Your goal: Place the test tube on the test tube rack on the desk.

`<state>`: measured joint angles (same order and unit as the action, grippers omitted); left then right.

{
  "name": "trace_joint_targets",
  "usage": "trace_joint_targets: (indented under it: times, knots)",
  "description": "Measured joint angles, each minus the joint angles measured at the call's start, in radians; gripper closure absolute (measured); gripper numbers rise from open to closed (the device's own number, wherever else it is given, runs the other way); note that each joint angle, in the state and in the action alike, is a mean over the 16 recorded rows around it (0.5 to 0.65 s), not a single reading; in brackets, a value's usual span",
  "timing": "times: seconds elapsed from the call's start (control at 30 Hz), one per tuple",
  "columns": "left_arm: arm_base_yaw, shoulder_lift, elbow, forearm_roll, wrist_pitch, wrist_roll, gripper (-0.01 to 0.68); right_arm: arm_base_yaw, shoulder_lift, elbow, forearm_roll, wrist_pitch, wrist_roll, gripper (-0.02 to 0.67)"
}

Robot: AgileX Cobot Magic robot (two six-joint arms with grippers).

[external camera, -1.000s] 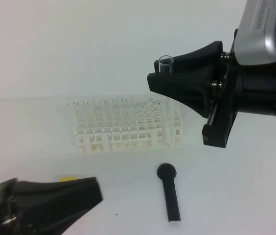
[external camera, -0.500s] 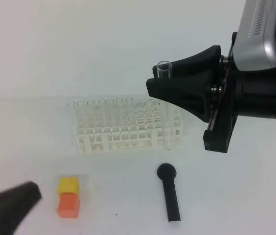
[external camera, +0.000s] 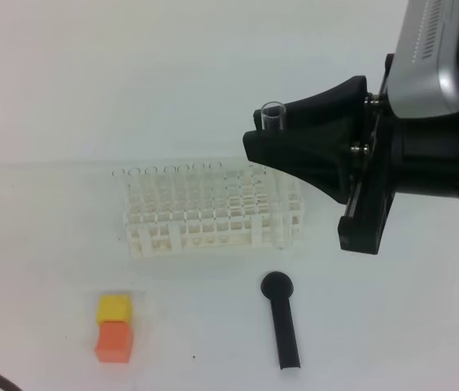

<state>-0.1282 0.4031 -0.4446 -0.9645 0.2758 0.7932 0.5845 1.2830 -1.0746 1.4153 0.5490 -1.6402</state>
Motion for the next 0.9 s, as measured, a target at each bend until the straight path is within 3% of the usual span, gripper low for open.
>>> trace_joint_targets:
  times: [0.57, 0.9]
  knots:
    - [0.0, -0.012, 0.015, -0.002, 0.007, 0.0, 0.673, 0.0, 0.0, 0.0, 0.0, 0.001, 0.0, 0.522]
    - [0.002, -0.156, 0.162, 0.046, -0.002, 0.0, 0.673, 0.0, 0.0, 0.0, 0.0, 0.007, 0.003, 0.523]
